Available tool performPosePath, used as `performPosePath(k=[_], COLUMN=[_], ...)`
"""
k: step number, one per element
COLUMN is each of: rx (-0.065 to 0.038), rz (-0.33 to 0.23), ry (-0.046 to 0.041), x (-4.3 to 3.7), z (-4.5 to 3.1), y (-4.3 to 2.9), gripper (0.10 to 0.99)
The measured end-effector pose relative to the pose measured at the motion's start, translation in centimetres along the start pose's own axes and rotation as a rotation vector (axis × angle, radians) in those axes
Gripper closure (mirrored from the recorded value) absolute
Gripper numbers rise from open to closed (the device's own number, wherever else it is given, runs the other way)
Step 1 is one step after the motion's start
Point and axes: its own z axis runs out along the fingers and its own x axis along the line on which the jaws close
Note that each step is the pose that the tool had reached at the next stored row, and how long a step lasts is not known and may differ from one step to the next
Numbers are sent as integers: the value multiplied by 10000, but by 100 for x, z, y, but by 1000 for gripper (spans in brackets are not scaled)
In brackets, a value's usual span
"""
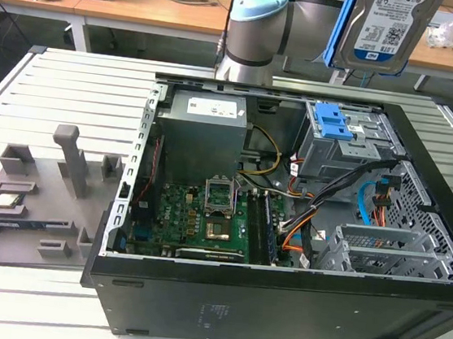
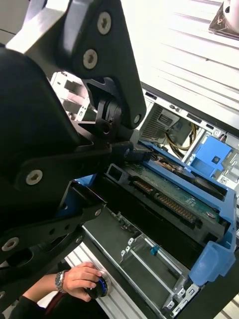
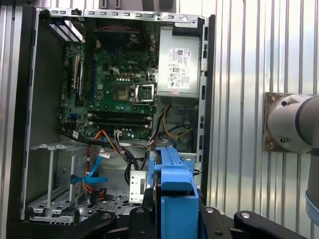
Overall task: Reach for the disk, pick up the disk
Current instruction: 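Pick up the disk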
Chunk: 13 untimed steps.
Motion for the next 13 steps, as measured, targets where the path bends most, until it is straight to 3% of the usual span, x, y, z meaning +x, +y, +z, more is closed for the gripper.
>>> performPosePath(k=[13], rx=[-1], rz=[1], ry=[19], x=[8], z=[68], y=[-200], gripper=[722])
